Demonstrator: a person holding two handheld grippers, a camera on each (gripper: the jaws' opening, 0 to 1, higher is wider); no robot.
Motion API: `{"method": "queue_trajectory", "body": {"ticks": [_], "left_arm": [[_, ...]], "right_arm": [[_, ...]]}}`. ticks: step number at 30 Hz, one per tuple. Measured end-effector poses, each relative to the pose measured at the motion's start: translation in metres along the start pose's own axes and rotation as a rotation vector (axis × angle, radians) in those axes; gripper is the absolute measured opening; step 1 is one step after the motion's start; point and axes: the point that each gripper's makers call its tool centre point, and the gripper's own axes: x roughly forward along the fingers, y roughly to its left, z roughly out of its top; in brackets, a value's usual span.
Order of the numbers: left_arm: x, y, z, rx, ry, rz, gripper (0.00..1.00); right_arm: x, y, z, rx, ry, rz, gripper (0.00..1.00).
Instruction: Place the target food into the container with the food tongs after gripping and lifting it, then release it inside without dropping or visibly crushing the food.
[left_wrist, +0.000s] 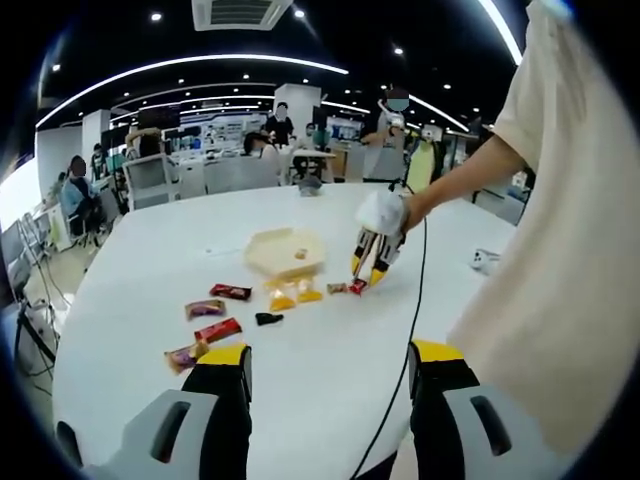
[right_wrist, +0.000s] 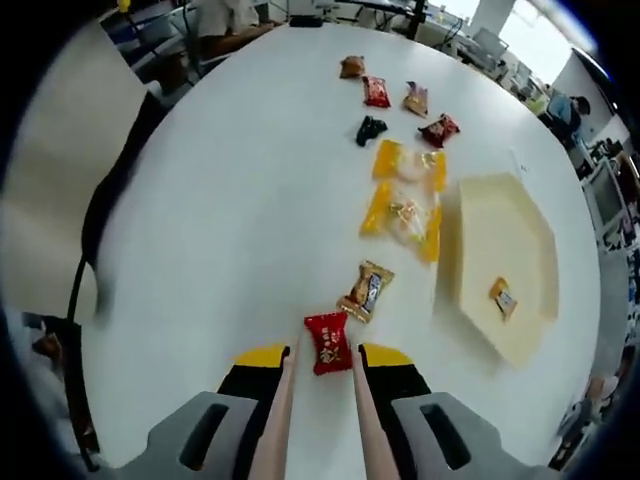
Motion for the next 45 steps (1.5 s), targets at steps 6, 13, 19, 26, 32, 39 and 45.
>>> {"method": "queue_trajectory", "body": {"ticks": [6,13,19,26,32,39,45], "left_arm": [[0.0013,0.0007,0.0002,0.001,0.001,0.0,0.63],[0.0011,0.0009,-0.0013,-0.003,0.006,0.0,0.63],[0.0002,0.0017,-0.0001,0.0,0.007,0.003,0.63],[0.0005,0.0012,-0.0015,-0.001,0.011,0.003,0.63],[0.0024,-0.0001,-0.001,-0.001,0.009,0.0,0.63],[0.0024,0.0003,-0.0009,0.001,0.01,-0.001,0.63],[0.0027,-0.0007,-0.0017,0.002,0.014,-0.004,0.63]], "right_arm": [[0.0016,-0.0011,0.0021,-0.001,-0.004,-0.001,0.27],[0.0026,-0.005,0.0028,0.033,-0.016,-0.016,0.27],[0.0075,-0.0015,0.0017,0.044,-0.011,-0.004,0.27],[0.0098,-0.0008,0.0002,0.073,-0.012,0.0,0.27],[0.0096,-0.0005,-0.0004,0.099,-0.013,-0.004,0.27],[0.0094,-0.0011,-0.0005,0.123,-0.021,-0.006,0.27],[0.0089,-0.0045,0.0001,0.233,-0.058,-0.006,0.27]]}}
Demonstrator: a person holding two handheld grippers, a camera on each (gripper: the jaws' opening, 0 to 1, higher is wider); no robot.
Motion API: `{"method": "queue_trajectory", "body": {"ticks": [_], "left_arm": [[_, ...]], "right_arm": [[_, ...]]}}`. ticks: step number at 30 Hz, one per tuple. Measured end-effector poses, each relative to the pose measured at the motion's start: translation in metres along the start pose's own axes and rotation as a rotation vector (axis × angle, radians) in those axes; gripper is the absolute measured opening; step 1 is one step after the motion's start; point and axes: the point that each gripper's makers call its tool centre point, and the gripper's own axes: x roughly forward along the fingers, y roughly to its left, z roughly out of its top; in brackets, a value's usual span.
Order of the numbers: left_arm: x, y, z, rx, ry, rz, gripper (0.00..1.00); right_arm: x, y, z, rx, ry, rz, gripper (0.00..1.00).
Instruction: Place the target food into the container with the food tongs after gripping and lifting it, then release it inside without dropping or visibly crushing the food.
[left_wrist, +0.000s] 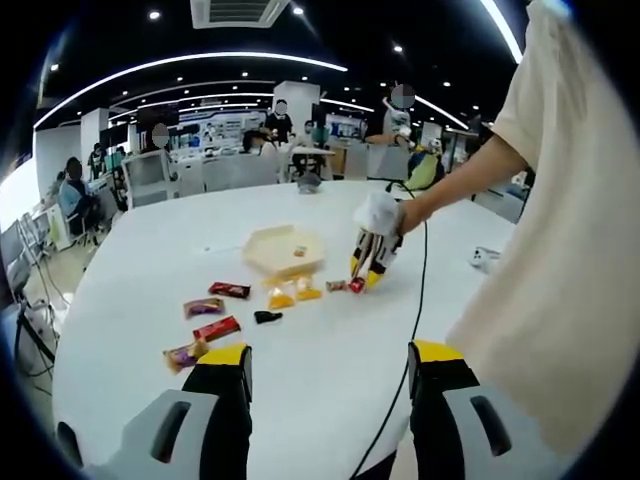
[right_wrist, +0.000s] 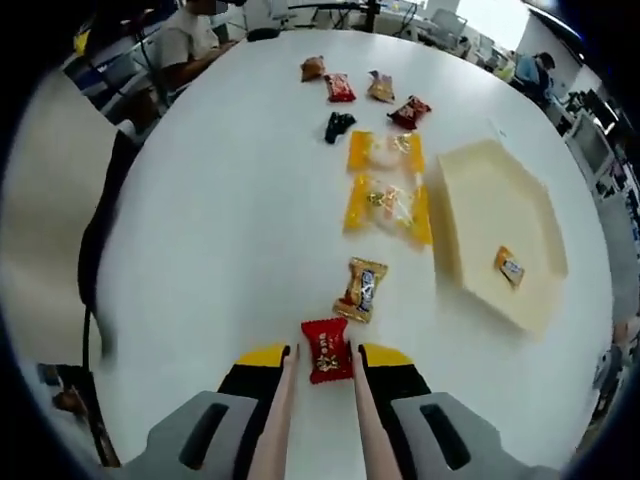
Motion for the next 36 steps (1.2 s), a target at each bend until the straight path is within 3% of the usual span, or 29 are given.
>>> {"method": "queue_trajectory", "body": {"ticks": [9,36], "left_arm": [[-0.0001,-0.0006,0.0011,0.001,-0.003,0.001,0.62],[-0.0027,0.0025,0.0008,-0.002,-0.004,0.012,0.65]], "right_arm": [[0.0,0.0008,0.0002,-0.032,0.007,-0.021,0.25],[-0.0001,-0.0059,0.001,0.062,0.016,-0.072,0.19]]}}
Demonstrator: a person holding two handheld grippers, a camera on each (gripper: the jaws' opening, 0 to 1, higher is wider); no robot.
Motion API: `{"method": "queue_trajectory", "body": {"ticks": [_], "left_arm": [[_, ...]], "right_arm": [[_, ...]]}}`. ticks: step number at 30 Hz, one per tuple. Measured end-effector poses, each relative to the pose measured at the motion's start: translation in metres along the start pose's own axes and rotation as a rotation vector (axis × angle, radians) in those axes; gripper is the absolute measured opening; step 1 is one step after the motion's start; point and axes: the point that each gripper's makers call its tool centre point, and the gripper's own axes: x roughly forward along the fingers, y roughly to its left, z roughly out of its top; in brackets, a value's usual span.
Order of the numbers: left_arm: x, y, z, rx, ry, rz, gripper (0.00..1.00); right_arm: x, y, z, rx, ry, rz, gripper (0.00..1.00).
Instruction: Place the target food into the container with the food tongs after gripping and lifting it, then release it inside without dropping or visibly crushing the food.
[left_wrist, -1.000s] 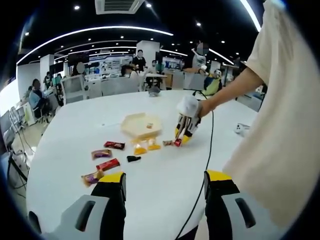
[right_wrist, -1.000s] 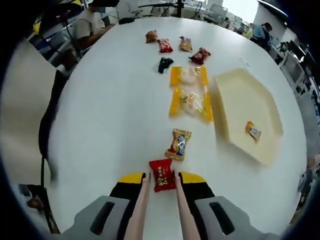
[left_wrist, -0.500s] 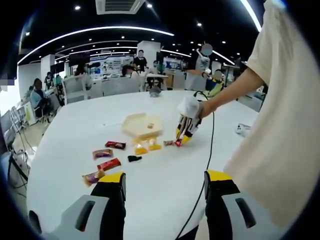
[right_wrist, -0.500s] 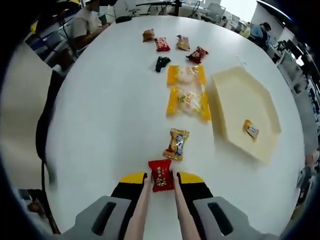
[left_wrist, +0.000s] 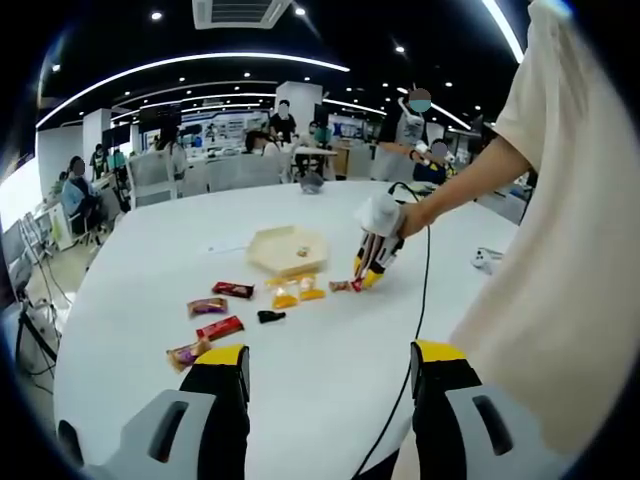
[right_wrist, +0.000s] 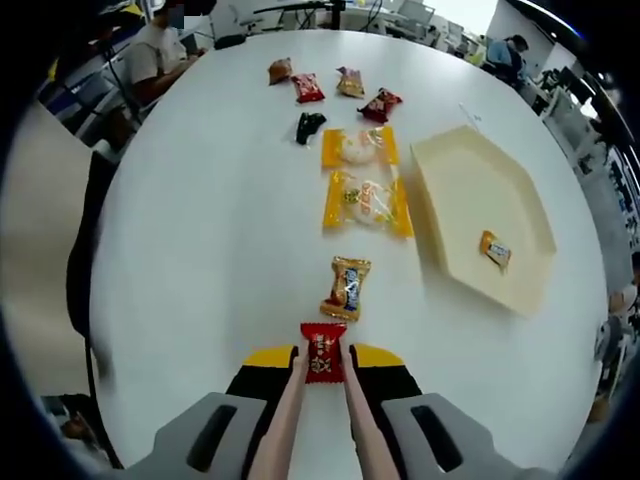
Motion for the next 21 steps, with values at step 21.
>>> {"method": "queue_trajectory", "body": {"ticks": [21], "left_arm": [[-0.001,0.002,-0.003,-0.006,0.002,0.003,0.65]], "right_arm": [[-0.013,-0.002,0.014,0.075,-0.068,-0.005,0.19]]}}
